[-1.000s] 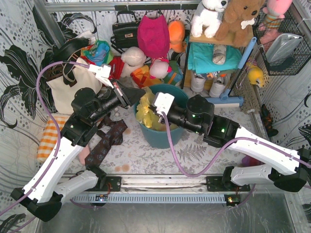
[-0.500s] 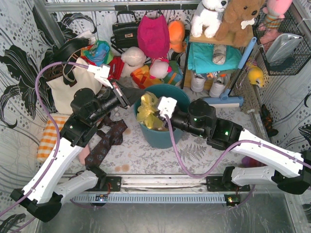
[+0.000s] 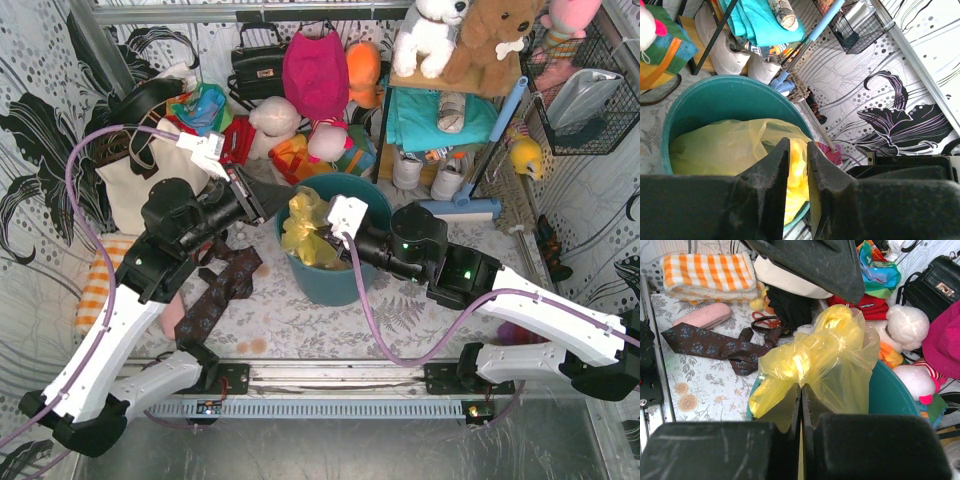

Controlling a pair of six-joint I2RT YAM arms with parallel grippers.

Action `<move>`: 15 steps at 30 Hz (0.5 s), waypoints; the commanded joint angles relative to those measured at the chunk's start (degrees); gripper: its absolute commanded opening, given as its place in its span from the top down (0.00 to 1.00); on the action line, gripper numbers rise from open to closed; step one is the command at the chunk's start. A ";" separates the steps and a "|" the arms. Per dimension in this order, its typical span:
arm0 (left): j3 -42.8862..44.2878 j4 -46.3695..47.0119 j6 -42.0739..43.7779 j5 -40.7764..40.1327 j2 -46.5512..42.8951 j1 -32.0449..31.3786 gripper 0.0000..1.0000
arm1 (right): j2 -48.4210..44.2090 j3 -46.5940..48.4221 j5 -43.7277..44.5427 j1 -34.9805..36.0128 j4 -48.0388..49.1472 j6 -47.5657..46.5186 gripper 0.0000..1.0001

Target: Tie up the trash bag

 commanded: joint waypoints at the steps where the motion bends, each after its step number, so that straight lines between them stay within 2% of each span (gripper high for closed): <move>1: 5.27 -7.89 1.07 -1.45 0.22 0.14 0.70 | -1.10 0.55 0.77 -0.15 2.77 1.04 1.00; 8: 6.26 -11.64 0.80 -0.79 1.18 0.15 0.62 | -1.25 0.37 0.71 -0.22 3.05 1.34 1.00; 15: 4.15 -6.02 -1.81 3.98 3.11 0.16 0.61 | -1.25 0.02 0.52 -0.15 3.19 1.57 1.00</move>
